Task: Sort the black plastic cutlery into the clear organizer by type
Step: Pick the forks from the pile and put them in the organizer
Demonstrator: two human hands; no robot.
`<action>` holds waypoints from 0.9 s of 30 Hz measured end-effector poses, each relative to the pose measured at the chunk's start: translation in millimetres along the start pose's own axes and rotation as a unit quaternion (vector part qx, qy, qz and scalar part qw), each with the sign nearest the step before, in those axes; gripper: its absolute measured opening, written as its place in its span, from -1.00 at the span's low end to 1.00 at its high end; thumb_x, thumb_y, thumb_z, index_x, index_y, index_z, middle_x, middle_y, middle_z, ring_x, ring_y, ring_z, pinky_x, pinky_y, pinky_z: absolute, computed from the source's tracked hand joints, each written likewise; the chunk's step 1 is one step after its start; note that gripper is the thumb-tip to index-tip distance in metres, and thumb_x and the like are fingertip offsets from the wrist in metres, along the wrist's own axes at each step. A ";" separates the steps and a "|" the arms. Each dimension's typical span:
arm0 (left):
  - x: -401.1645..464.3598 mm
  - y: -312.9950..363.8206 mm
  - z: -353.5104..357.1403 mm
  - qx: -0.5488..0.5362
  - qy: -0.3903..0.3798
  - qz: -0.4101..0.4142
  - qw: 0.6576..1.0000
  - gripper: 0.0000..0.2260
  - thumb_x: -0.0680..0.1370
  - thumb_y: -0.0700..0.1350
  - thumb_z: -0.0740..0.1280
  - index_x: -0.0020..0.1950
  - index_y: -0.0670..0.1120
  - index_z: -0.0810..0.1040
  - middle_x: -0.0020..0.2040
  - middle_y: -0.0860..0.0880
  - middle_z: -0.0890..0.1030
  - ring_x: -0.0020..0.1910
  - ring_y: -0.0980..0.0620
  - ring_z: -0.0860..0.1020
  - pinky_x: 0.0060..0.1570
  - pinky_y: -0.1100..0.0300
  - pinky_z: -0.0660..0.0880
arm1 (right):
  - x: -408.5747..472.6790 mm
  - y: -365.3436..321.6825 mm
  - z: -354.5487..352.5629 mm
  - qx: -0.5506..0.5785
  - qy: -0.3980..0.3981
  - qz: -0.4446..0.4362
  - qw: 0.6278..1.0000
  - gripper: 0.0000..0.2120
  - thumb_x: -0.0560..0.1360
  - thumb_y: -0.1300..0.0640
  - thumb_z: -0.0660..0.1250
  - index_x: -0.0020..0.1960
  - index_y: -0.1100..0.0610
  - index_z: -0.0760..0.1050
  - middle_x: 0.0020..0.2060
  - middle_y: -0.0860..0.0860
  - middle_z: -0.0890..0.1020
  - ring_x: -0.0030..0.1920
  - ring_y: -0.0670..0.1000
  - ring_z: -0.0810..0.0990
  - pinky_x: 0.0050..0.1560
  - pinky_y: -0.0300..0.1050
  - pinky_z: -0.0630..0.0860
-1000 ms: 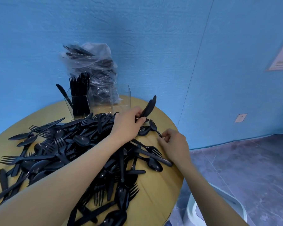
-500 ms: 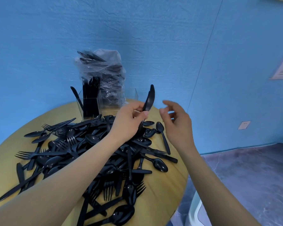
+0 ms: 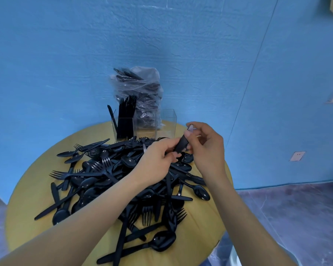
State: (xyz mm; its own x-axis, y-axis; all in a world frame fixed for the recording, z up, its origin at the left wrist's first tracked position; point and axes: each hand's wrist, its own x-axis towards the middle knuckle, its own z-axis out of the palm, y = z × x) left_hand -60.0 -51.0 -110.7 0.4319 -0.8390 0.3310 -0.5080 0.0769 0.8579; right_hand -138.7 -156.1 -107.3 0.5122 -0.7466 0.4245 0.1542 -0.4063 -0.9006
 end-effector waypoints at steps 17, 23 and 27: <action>-74.2 -44.0 -38.7 -0.003 0.154 -0.141 0.978 -0.75 0.65 -0.20 0.08 -0.03 0.02 0.52 -0.33 0.08 0.48 -0.44 0.23 0.39 -0.37 0.32 0.39 | -47.6 28.3 -5.5 -0.189 -0.091 0.058 0.976 -0.90 0.54 0.15 0.31 0.04 0.02 0.54 -0.10 -0.12 0.58 -0.11 -0.17 0.51 -0.17 -0.46 0.38; -95.7 -57.0 -40.4 0.041 0.257 -0.127 0.957 -0.76 0.64 -0.19 0.08 -0.02 0.07 0.49 -0.28 0.02 0.51 -0.39 0.21 0.45 -0.32 0.30 0.45 | -76.3 40.2 5.4 -0.297 -0.190 0.009 0.936 -0.72 0.51 0.02 0.34 0.21 0.02 0.49 0.09 -0.11 0.43 0.19 -0.11 0.37 0.13 -0.31 0.25; -106.5 -61.8 -45.6 0.058 0.315 -0.120 0.940 -0.77 0.64 -0.18 0.09 -0.03 0.09 0.47 -0.32 0.00 0.52 -0.39 0.18 0.48 -0.36 0.30 0.49 | -70.0 36.2 27.0 -0.353 -0.220 -0.030 0.909 -0.62 0.55 0.00 0.27 0.35 0.04 0.40 0.17 -0.08 0.39 0.26 -0.06 0.26 0.12 -0.34 0.17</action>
State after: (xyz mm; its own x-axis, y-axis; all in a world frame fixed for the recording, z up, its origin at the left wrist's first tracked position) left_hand -40.6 58.2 -181.0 0.8814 -0.3359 0.3321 -0.4016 -0.1629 0.9012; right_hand -146.2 -104.3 -172.1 0.8327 -0.4926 0.2529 -0.3078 -0.7914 -0.5281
